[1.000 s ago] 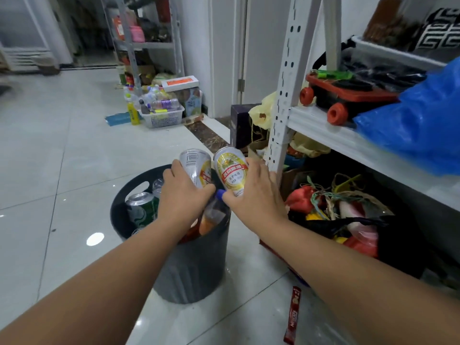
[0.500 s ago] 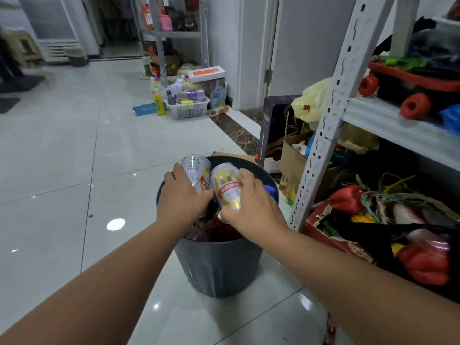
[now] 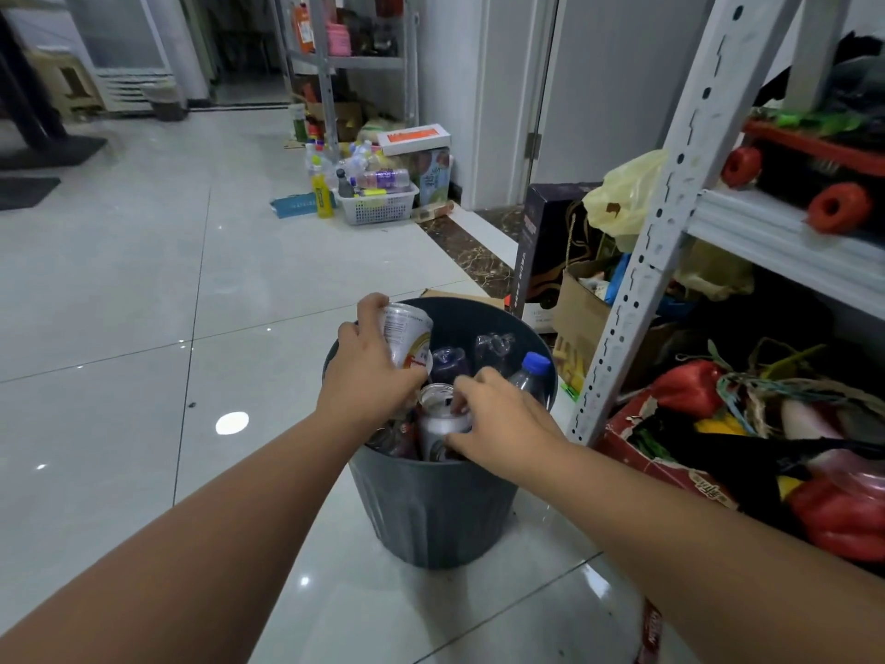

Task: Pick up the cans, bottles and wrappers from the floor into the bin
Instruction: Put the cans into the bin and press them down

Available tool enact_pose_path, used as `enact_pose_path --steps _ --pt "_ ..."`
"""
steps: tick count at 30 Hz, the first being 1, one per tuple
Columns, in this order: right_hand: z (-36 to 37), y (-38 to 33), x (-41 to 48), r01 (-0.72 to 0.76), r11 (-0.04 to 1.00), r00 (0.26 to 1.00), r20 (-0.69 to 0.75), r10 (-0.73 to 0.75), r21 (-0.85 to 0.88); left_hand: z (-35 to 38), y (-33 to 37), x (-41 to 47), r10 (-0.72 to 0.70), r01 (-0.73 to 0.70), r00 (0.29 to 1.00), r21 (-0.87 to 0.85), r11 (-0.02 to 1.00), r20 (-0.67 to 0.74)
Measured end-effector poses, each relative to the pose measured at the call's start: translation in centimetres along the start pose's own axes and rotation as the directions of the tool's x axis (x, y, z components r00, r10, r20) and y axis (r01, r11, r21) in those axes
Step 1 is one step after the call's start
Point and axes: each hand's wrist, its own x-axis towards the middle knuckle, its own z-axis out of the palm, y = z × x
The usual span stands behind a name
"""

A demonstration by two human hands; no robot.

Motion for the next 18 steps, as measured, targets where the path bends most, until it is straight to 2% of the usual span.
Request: enact_pose_path --steps 5,9,11,14,18 --pt "-0.6 -0.4 0.1 -0.018 0.999 0.999 0.035 0.019 -0.028 0.1 0.0 0.5 0.001 -0.002 0.998 -0.013 1.000 -0.056" --pt "-0.6 -0.8 0.3 0.063 0.992 0.997 0.052 -0.058 -0.108 0.3 -0.2 0.8 0.064 -0.064 0.991 0.009 0.998 -0.114" --pt "-0.7 -0.9 0.3 0.099 0.983 0.994 0.055 -0.091 -0.154 0.6 -0.5 0.9 0.073 -0.072 0.996 0.032 0.997 -0.046" --pt "-1.1 -0.6 0.3 0.145 0.960 0.989 0.018 -0.145 -0.239 1.2 -0.9 0.8 0.083 -0.092 0.995 0.171 0.981 0.061" --pt "-1.3 0.7 0.3 0.078 0.984 0.991 -0.096 -0.095 -0.162 0.6 -0.8 1.0 0.123 -0.145 0.988 0.282 0.948 0.094"
